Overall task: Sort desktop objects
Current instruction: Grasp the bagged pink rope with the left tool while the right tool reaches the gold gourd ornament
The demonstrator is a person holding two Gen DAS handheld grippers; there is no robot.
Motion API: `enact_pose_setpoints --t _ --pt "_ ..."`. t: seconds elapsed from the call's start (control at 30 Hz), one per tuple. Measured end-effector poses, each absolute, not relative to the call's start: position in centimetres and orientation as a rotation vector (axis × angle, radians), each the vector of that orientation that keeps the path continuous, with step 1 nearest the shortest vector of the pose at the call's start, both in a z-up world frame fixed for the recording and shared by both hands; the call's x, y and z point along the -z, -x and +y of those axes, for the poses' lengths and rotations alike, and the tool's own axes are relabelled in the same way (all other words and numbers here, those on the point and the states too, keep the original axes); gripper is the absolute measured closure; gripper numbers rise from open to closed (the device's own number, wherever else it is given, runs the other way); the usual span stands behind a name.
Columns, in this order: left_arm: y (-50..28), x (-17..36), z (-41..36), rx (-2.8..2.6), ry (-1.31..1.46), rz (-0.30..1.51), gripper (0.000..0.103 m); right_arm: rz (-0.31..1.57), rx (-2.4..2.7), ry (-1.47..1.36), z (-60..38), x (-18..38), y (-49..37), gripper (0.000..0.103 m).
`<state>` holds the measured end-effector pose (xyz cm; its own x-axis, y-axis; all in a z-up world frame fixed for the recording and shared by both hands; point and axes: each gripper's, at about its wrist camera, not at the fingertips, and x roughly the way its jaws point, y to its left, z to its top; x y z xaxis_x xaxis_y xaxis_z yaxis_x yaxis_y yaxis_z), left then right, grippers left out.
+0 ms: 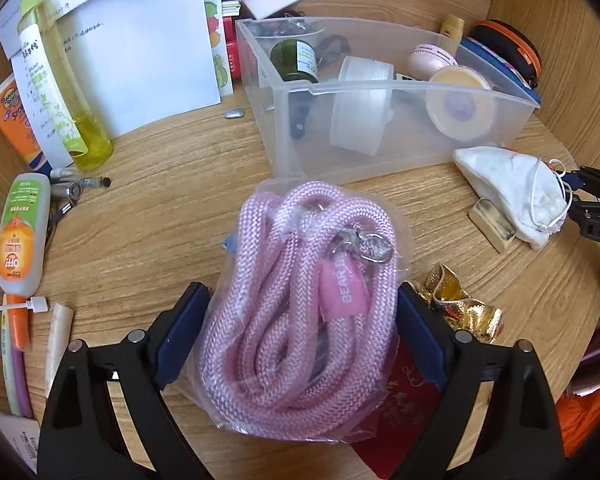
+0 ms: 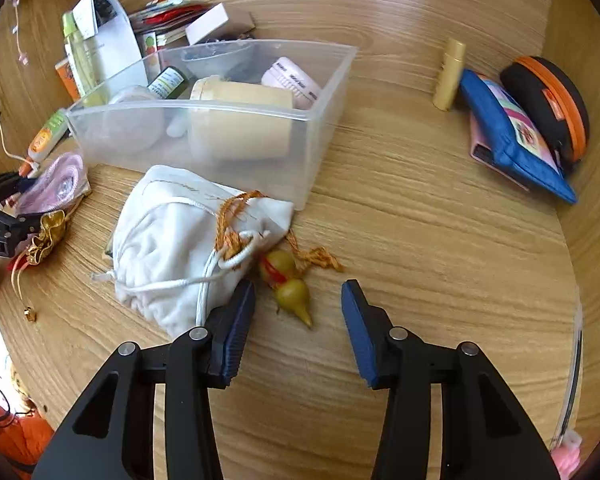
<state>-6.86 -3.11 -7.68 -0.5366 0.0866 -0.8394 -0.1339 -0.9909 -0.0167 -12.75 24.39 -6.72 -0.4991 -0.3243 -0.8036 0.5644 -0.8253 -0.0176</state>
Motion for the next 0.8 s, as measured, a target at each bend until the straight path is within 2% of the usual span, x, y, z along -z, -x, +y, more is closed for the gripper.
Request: enact_pose_setpoints --t 0.1,0.17,0.37,0.8 --pt "6.9 7.7 -3.2 -2.653 1.431 0.07 0.011 0.399 2.301 -1.145 23.9 6.7 12.9 0.072" --pt "6.9 7.6 -3.4 -2.654 1.416 0.057 0.019 0.391 2.286 -1.136 23.6 6.7 13.0 0.08" --pt "6.6 7.2 -4.3 -2.67 1.385 -0.002 0.035 0.379 2.332 -1.131 23.5 6.7 13.1 0.08" --pt "4.5 6.1 -5.6 -2.78 1.321 -0.164 0.04 0.202 2.528 -1.028 28.2 2.4 13.6 0.08"
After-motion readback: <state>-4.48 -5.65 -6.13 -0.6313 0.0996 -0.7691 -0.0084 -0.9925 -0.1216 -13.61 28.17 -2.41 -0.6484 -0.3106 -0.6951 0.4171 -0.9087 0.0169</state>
